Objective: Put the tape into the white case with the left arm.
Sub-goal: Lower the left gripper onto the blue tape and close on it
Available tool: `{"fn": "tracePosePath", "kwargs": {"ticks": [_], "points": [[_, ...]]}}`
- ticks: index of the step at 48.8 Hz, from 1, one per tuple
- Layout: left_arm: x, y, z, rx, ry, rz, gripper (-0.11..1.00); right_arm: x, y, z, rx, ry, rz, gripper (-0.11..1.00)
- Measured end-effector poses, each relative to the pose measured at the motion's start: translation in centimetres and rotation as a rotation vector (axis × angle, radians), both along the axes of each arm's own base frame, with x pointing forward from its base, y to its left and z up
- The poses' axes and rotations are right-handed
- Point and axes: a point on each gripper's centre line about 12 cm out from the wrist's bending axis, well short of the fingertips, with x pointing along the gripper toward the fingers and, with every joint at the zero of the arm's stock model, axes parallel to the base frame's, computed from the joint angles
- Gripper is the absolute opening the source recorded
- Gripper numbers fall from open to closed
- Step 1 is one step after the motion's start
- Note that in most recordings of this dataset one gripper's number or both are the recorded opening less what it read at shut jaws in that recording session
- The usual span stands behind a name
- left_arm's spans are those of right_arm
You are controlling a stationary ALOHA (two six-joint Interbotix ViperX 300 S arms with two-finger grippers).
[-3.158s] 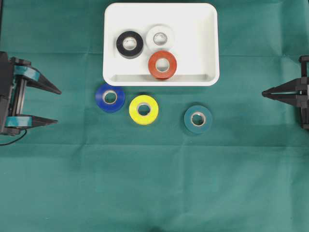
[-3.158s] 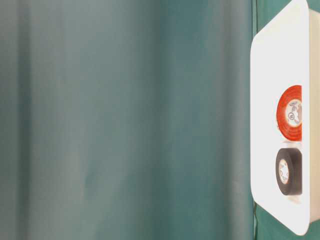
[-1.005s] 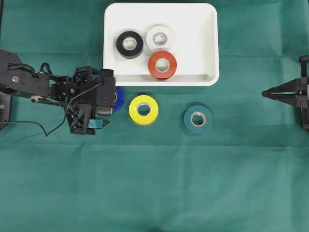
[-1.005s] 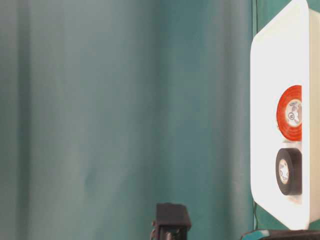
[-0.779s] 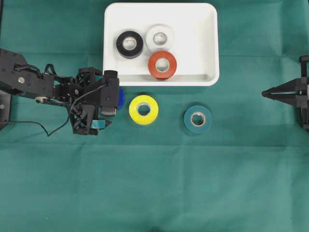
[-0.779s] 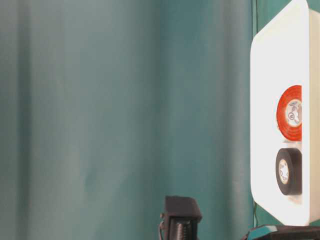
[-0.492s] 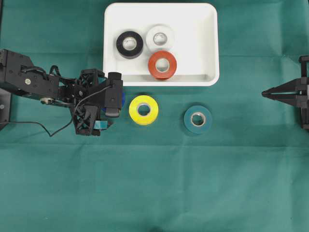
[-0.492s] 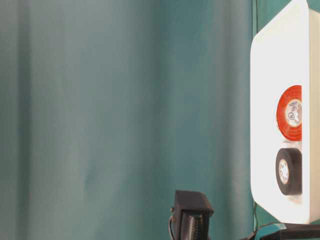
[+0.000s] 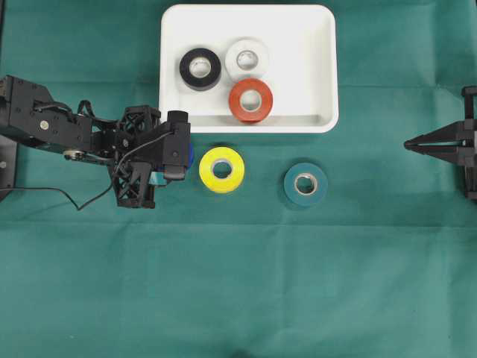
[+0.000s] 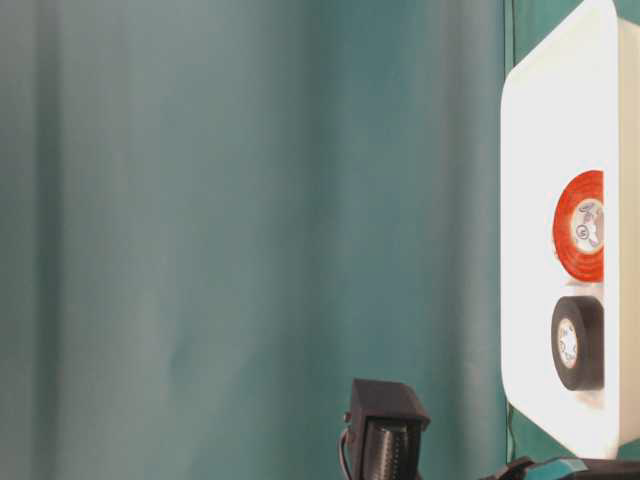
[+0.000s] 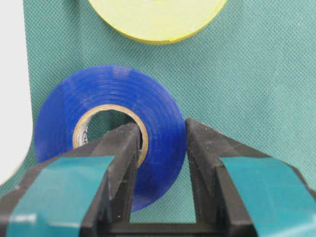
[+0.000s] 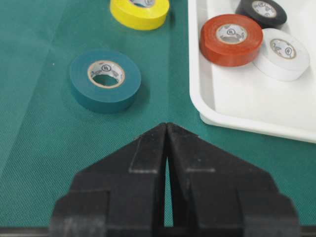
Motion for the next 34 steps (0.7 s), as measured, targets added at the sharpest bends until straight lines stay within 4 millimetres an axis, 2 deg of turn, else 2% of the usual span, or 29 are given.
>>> {"fn": "tracePosePath", "kwargs": {"ticks": [13, 34], "points": [[-0.2, -0.3, 0.6, -0.005, 0.005, 0.000, 0.25, 0.0, 0.0, 0.0, -0.001, -0.001, 0.001, -0.10], [-1.2, -3.1, 4.8, -0.008, -0.029, -0.093, 0.25, 0.0, 0.0, 0.0, 0.000, -0.003, 0.000, -0.09]]}}
